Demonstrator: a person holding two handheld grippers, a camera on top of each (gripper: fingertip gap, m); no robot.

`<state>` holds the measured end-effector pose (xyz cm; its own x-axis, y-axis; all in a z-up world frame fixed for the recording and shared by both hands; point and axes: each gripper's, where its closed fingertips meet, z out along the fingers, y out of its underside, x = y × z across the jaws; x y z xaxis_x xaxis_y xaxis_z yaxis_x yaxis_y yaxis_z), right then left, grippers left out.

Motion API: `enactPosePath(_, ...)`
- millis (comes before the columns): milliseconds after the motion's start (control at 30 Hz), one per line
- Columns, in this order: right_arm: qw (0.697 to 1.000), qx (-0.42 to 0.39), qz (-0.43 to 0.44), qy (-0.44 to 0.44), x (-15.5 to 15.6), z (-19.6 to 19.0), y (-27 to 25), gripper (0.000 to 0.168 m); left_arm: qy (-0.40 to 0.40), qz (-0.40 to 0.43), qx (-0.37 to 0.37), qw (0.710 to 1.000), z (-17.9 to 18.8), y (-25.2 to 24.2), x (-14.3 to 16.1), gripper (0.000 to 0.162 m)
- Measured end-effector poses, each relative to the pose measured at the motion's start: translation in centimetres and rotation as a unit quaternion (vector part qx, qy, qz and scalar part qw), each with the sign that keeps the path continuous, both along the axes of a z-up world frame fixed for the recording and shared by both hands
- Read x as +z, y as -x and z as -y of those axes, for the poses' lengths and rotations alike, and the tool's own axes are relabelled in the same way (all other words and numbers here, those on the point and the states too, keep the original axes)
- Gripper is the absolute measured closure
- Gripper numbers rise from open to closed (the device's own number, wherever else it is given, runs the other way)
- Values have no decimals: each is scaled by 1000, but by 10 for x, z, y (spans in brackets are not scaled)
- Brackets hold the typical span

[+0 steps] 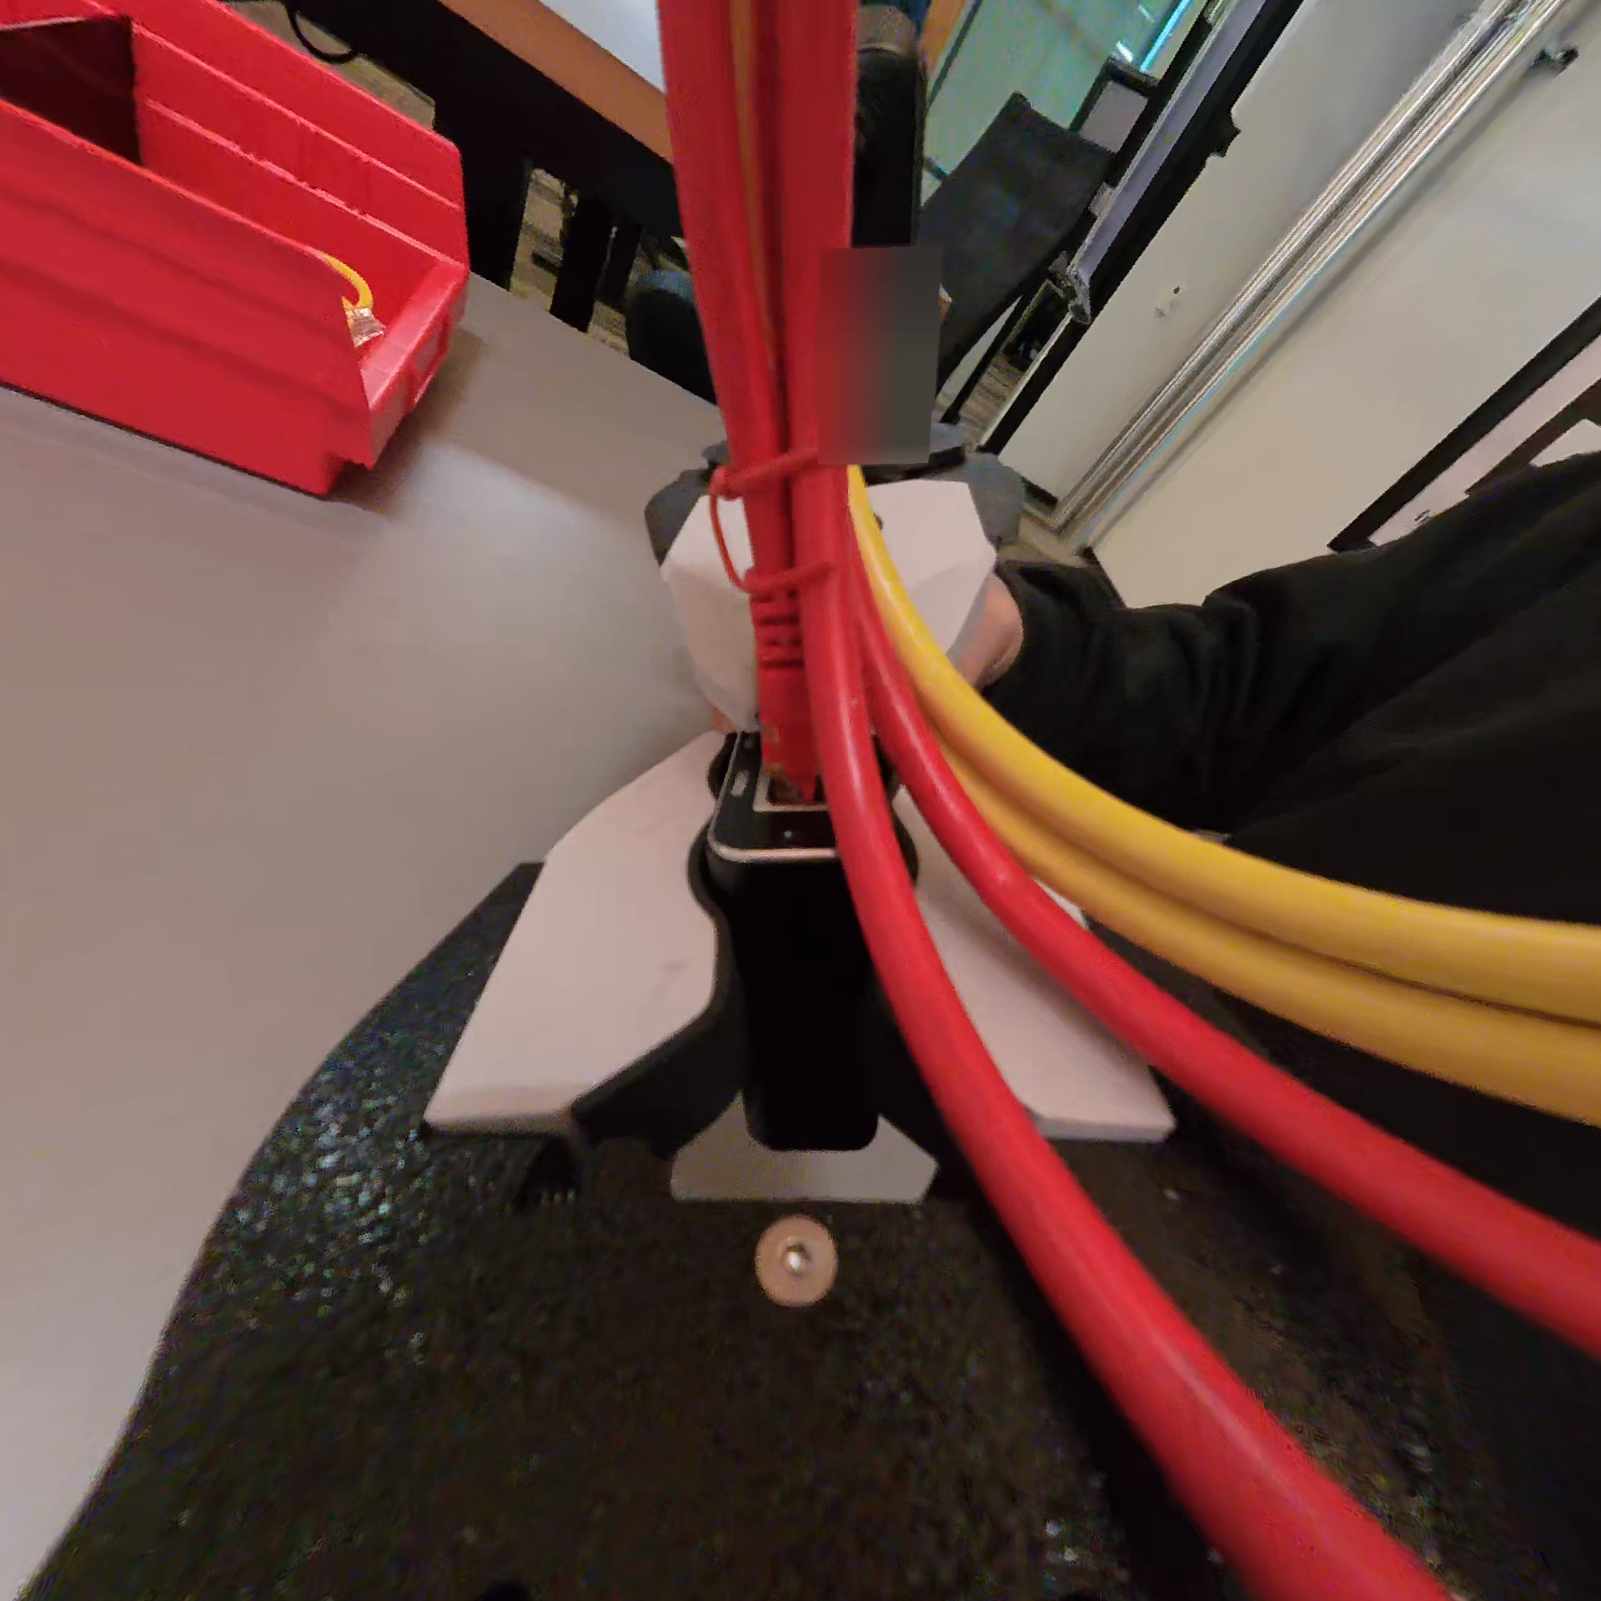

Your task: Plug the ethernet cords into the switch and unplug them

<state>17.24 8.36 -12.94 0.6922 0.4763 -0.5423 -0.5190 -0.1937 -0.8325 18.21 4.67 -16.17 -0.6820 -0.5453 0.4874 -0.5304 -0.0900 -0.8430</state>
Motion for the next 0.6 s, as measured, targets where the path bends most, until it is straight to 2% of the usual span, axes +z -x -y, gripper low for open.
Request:
enactPosePath(67,999,-3,-36,-6,3,-1,-2,154,-10,-3,2,1000,-2,-1,2,133)
enactPosePath(167,1000,-9,-15,-6,3,-1,-2,154,-14,-20,3,1000,-2,0,1,132)
enactPosePath(467,999,-31,31,0,-2,1,-6,154,87,-71,-2,994,6,-1,3,133)
enactPosePath(600,999,-32,5,-2,-6,1,-8,154,24,-54,11,998,2,-4,-6,134)
